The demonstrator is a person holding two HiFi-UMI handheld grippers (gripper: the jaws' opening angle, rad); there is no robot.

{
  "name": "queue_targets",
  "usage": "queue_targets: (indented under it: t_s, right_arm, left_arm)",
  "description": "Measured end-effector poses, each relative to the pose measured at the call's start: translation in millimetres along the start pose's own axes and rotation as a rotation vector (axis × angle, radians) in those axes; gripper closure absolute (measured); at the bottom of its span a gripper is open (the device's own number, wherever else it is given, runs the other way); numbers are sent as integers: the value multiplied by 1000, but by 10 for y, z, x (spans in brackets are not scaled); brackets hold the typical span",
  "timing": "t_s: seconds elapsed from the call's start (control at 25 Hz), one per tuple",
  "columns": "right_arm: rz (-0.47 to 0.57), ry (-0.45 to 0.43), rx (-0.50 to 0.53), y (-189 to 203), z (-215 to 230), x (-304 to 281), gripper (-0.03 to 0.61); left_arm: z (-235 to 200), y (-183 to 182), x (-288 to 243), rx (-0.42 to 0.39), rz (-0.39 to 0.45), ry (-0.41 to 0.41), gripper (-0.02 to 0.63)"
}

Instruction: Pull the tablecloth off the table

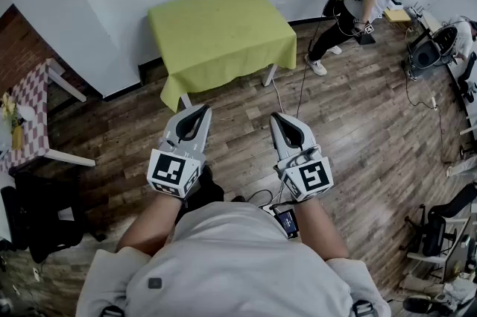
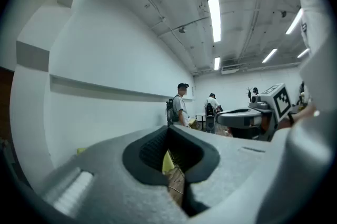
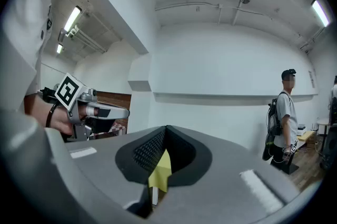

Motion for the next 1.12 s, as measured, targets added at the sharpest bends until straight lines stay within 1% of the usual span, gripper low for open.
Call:
queue_targets:
  t_s: [0.28,0.6,0.72,0.88,1.0,1.12]
  right_arm:
    - [-11,-5,17,72,42,-460,568]
    - [-24,-6,47,32,83,-1311,568]
    - [-34,11,47,13,55,-1620,568]
    - [-41,34,46,-14,73,-1918,568]
    - [-56,37,20,35,158,-2099,568]
    - [-57,22,44,34,232,-2237,568]
  left_arm:
    - [-446,122,-234,18,-14,16,611]
    - [-1262,313,-601,61,-36,56,611]
    - [-1596,297,-690,60,-34,70,611]
    - [-1910,232,-825,47,-28,91,611]
    - [-2060,222,-944,50,-35,97,611]
    - [-2143,236,-1054,32,-42,102,611]
Point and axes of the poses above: the fingertips, and each gripper's own axes: x backward along the fingers, z to its right, y out of its underside, the point moved 9 cm from there along x, backward along the fingers, and after that the axes turned 2 degrees about y, right-handed, at the moved point
